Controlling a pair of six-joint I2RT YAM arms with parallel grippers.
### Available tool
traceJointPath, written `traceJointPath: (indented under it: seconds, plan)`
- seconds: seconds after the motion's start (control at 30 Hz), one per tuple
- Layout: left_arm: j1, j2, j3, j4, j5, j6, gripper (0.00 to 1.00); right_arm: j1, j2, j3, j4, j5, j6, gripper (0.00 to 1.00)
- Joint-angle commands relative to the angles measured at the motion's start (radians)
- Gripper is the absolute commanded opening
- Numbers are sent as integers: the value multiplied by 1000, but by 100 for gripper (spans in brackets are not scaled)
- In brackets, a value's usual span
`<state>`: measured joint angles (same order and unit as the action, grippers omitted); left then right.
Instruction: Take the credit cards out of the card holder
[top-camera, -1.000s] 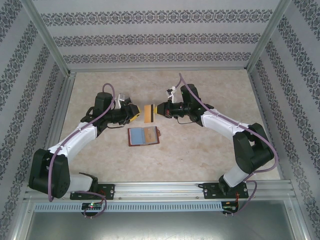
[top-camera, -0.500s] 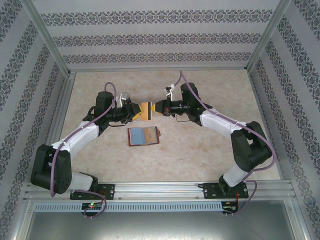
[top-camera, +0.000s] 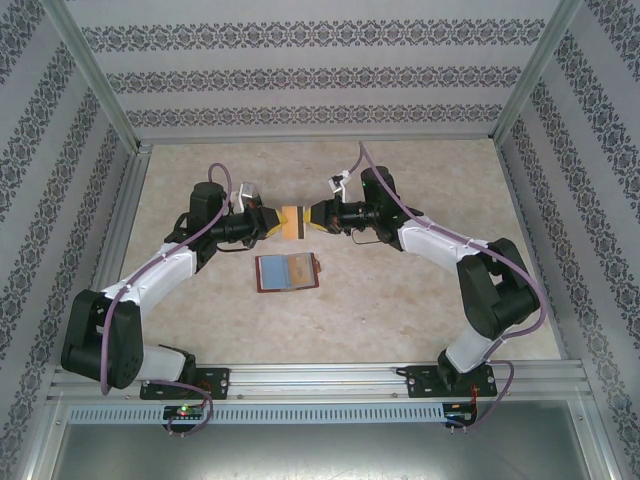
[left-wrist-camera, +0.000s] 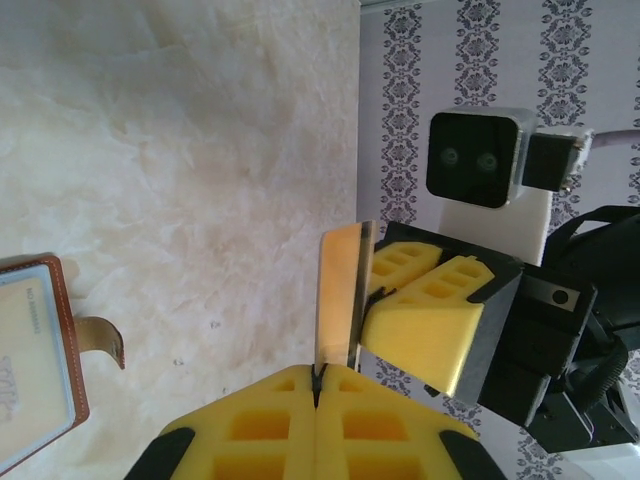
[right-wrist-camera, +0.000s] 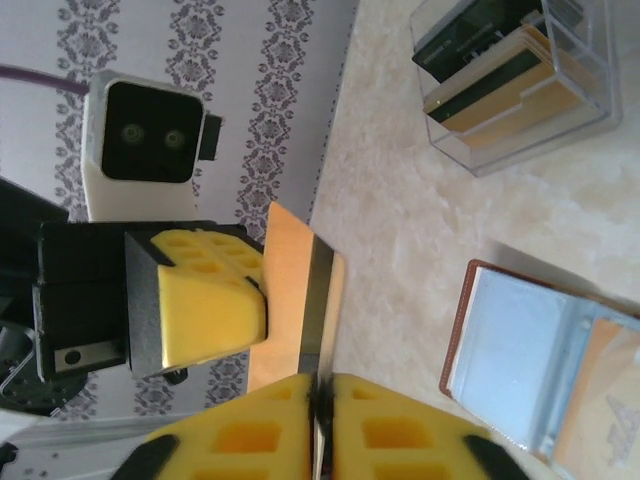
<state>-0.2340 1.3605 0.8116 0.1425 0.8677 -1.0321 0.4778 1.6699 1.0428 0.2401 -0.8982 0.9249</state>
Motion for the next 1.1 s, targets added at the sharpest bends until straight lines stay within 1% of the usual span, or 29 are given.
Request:
traceJointPath:
  seconds: [0.0,0.07,0.13,0.2,0.23,0.27,0.37,0.43,0.5,0.53,0.6,0.63,0.7,0.8,0.9,1.07]
  plan:
    - [6,-26,15,-28,2,36,0,1,-2,-10,16,1,-22,40]
    - [9,-32,30,-73,-1,68,0,-4,-9,-21,7,12,-29,50]
    - [14,-41,60,-163,-18,129,0,-14,-21,-34,-11,32,-41,65]
    - [18,-46,116,-313,-60,238,0,-26,-44,-51,-26,52,-54,83]
    - [19,-45,147,-387,-87,294,0,-31,-53,-58,-29,59,-59,87]
    - [18,-43,185,-474,-123,359,0,-37,-66,-65,-34,65,-65,98]
    - [19,-29,285,-672,-259,536,0,-49,-98,-78,-59,84,-87,98]
    - [19,-19,330,-750,-359,633,0,-54,-118,-85,-77,97,-103,98]
    - [16,-10,357,-788,-489,720,0,-54,-141,-88,-103,111,-123,98]
    - [12,-11,354,-784,-589,751,0,-54,-152,-89,-115,117,-136,98]
    - [5,-12,343,-756,-718,847,0,-55,-172,-92,-141,128,-156,98]
    - [4,-11,338,-738,-743,917,0,-56,-180,-93,-151,133,-165,98]
    - [1,-14,327,-704,-749,1054,0,-59,-194,-97,-160,135,-174,98]
    - [-1,-22,299,-648,-795,1271,0,-65,-213,-107,-161,143,-180,98]
    - [-3,-32,267,-595,-777,1449,0,-68,-227,-120,-161,148,-181,98]
    - [-3,13,275,-556,-782,1622,0,-76,-238,-133,-161,147,-182,98]
